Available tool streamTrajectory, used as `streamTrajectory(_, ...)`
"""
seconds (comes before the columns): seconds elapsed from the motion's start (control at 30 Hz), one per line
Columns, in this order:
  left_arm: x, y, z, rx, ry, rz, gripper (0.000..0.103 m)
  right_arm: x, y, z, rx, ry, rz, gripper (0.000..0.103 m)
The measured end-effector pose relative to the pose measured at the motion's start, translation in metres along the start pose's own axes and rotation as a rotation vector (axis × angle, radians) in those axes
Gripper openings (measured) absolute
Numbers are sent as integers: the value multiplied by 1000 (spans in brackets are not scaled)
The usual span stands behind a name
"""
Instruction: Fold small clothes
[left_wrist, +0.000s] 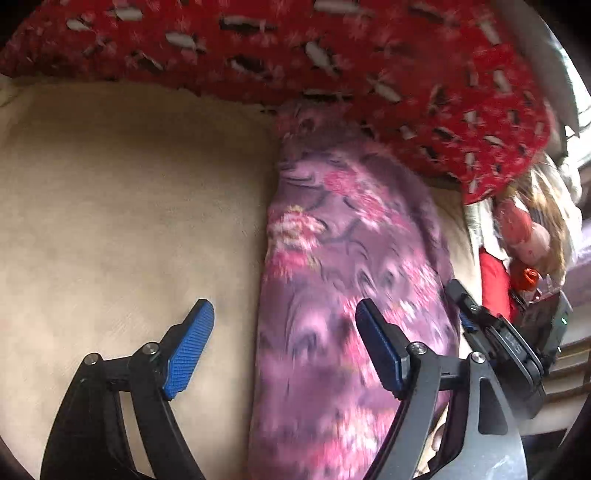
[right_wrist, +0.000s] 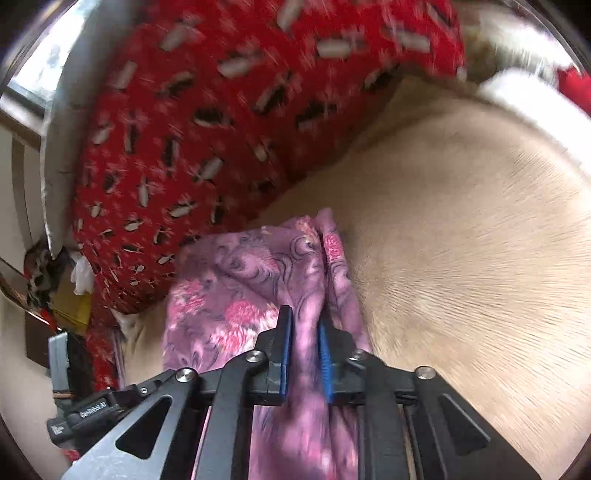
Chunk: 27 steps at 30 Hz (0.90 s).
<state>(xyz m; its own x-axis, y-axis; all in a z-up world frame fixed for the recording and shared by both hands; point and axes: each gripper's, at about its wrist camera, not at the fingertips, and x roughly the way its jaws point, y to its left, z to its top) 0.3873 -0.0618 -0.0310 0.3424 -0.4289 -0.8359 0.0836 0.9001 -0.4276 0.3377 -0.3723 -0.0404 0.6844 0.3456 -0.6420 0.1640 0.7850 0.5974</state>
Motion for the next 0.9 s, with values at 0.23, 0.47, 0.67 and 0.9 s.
streamTrajectory(0.23,8,3,-47,29,55,94,80,-23,10,-58,-215,18,-37,17)
streamTrajectory(0.47,-11,1,-74,21,32,80,80,-79,27,-83,-275,-77,11,33)
streamTrajectory(0.67,-8,-3,-78,78,85,48,83,-72,19,-94,-301,41,-78,34)
streamTrajectory(0.9,-14,22,-35,-61,89,-112,83,-82,-25,-37,-6,-43,12,53)
